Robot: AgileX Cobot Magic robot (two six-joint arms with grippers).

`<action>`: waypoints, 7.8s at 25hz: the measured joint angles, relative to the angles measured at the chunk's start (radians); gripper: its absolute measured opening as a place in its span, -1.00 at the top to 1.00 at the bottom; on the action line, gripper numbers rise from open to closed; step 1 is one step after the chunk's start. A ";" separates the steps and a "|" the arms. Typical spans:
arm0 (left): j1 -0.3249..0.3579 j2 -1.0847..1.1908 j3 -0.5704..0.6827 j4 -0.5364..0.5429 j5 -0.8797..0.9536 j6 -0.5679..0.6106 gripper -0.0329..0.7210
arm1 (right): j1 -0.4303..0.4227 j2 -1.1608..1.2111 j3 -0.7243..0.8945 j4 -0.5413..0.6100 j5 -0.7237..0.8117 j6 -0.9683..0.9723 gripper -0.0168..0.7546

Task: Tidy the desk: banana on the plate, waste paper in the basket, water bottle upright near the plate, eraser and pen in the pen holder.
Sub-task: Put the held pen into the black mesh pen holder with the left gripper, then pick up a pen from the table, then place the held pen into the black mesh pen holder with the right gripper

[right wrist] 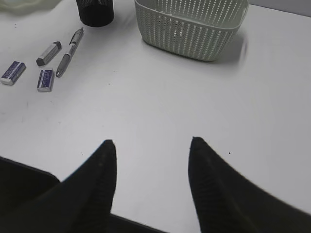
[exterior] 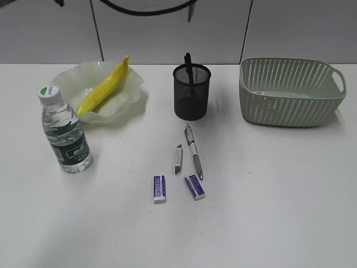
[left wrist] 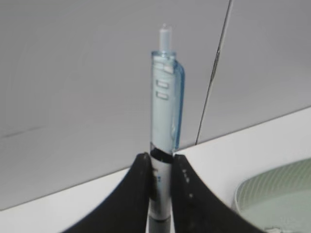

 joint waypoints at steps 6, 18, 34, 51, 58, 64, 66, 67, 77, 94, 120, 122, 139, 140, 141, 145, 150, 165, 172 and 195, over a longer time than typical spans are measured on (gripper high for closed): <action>-0.009 -0.047 0.175 -0.008 -0.079 0.000 0.69 | 0.000 0.000 0.000 0.000 0.000 0.000 -0.06; 0.035 -0.266 0.832 -0.019 -0.806 -0.123 0.69 | 0.000 0.000 0.000 0.000 0.000 0.000 -0.06; 0.130 -0.063 0.874 -0.074 -1.142 -0.127 0.69 | 0.000 0.000 0.000 0.000 0.000 0.000 -0.06; 0.163 -0.184 0.874 0.010 -1.077 -0.128 -0.32 | 0.000 0.000 0.000 0.000 0.000 0.000 -0.06; 0.162 -0.512 0.873 0.050 -0.454 -0.128 -0.17 | 0.000 0.000 0.000 0.000 0.000 0.000 -0.06; 0.162 -0.764 0.873 -0.044 0.177 -0.021 -0.04 | 0.000 0.000 0.000 0.000 0.000 0.000 -0.06; 0.162 -0.829 0.877 -0.138 0.315 0.066 0.01 | 0.000 0.002 0.000 0.000 0.000 0.000 -0.06; 0.162 -0.864 0.884 -0.170 0.373 0.107 0.03 | 0.000 0.003 0.000 0.000 0.000 0.000 -0.06; 0.162 -1.412 1.377 -0.270 0.505 0.267 0.09 | 0.000 0.024 0.000 0.000 0.000 0.000 -0.06; 0.162 -2.278 1.800 -0.294 0.413 0.280 0.15 | 0.000 0.984 -0.368 0.173 -0.330 -0.198 -0.05; 0.162 -2.278 1.800 -0.310 0.406 0.335 0.27 | 0.131 2.323 -1.402 0.145 0.087 0.047 -0.05; 0.162 -2.278 1.800 -0.310 0.406 0.335 0.27 | 0.136 2.340 -1.404 0.144 0.086 0.048 -0.05; 0.162 -2.278 1.800 -0.309 0.405 0.337 0.27 | 0.143 2.398 -1.428 0.146 0.099 0.056 0.66; 0.162 -2.278 1.800 -0.309 0.405 0.337 0.27 | 0.143 2.390 -1.435 0.145 0.109 0.056 0.66; 0.162 -2.278 1.800 -0.309 0.405 0.337 0.27 | 0.143 2.378 -1.440 0.146 0.116 0.054 0.66; 0.162 -2.278 1.800 -0.309 0.405 0.337 0.27 | 0.147 2.252 -1.450 0.198 0.104 -0.010 0.66; 0.162 -2.278 1.800 -0.309 0.405 0.337 0.27 | 0.156 2.075 -1.453 0.239 -0.030 -0.068 0.66; 0.162 -2.278 1.800 -0.309 0.405 0.337 0.27 | 0.116 1.938 -0.948 0.160 -1.059 -0.074 0.66; 0.162 -2.278 1.800 -0.309 0.405 0.337 0.27 | 0.037 1.957 -0.885 0.185 -1.279 -0.074 0.66; 0.162 -2.278 1.800 -0.309 0.405 0.337 0.27 | 0.029 2.016 -0.883 0.185 -1.247 -0.076 -0.22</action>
